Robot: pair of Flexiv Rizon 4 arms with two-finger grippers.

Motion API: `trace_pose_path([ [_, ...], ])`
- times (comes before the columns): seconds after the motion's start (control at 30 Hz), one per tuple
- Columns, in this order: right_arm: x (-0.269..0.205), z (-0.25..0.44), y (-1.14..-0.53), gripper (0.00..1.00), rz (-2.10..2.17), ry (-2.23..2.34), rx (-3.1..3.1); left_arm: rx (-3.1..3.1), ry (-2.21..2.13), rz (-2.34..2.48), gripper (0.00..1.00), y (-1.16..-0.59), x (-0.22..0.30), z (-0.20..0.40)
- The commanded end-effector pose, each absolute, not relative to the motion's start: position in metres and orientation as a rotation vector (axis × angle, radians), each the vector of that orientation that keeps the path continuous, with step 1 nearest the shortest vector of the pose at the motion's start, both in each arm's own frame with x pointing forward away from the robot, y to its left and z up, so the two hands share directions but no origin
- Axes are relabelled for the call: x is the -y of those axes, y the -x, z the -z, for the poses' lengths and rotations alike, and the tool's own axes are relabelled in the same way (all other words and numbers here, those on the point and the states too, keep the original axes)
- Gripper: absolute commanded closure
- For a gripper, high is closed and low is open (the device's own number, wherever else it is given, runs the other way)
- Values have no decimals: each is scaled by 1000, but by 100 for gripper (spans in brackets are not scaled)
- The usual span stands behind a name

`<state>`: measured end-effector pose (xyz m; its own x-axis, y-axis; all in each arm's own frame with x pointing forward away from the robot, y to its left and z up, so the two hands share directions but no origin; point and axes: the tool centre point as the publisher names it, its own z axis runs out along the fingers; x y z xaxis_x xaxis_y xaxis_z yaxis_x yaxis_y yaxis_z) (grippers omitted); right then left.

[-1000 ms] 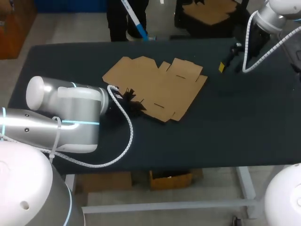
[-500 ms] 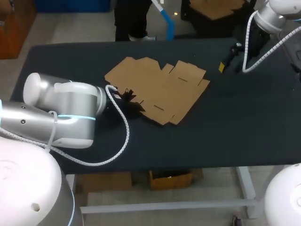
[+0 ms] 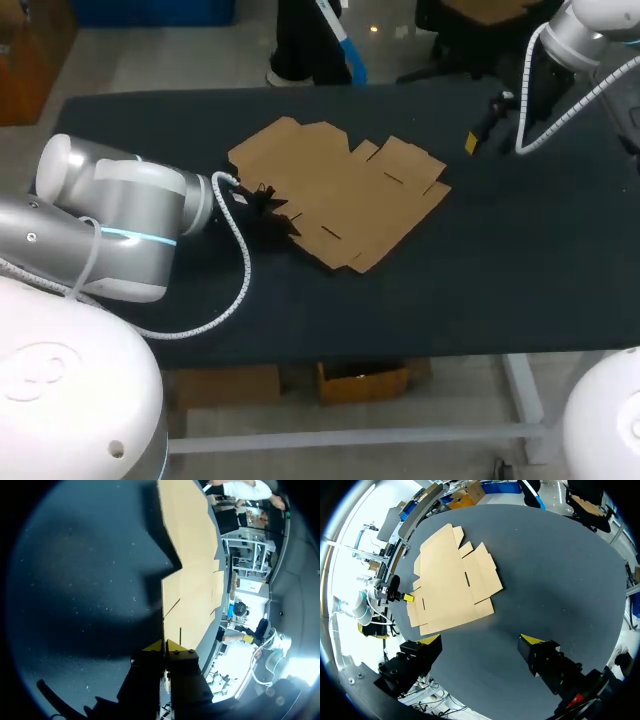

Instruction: Assemble the packaging by folding the flat box into shape, placing the metal phone stand inside, and closing the box properly

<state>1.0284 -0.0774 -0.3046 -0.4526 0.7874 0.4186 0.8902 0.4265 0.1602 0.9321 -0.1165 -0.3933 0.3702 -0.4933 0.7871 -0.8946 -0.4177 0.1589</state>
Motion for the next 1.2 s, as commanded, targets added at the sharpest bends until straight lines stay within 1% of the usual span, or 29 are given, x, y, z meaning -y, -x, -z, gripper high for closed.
trace_pose_path([
  [0.03, 78, 304, -1028, 0, 525, 1454, 2404, 1219, -1922, -758, 100, -935, 110, 392],
  [0.2, 78, 304, -1028, 0, 525, 1454, 2404, 1230, -1835, -709, 100, -934, 106, 391],
  [0.63, 78, 304, -1028, 0, 525, 1454, 2404, 1331, -1804, -672, 100, -928, 109, 382],
  [0.7, 78, 304, -1028, 0, 525, 1454, 2404, 1345, -1799, -666, 75, -927, 110, 381],
  [0.73, 78, 304, -1028, 0, 525, 1454, 2404, 1345, -1803, -666, 67, -927, 110, 381],
  [0.77, 78, 304, -1028, 0, 525, 1454, 2404, 1345, -1802, -664, 57, -927, 111, 381],
  [0.87, 78, 304, -1028, 0, 525, 1454, 2404, 1333, -1821, -667, 13, -928, 111, 383],
  [0.9, 78, 304, -1028, 0, 525, 1454, 2404, 1328, -1836, -672, 7, -928, 111, 384],
  [0.93, 78, 304, -1028, 0, 525, 1454, 2404, 1319, -1850, -683, 2, -928, 111, 384],
  [0.97, 78, 304, -1028, 0, 525, 1454, 2404, 1311, -1867, -693, 0, -928, 110, 384],
  [1.2, 78, 304, -1028, 0, 525, 1454, 2404, 1256, -1980, -791, 0, -917, 108, 377],
])
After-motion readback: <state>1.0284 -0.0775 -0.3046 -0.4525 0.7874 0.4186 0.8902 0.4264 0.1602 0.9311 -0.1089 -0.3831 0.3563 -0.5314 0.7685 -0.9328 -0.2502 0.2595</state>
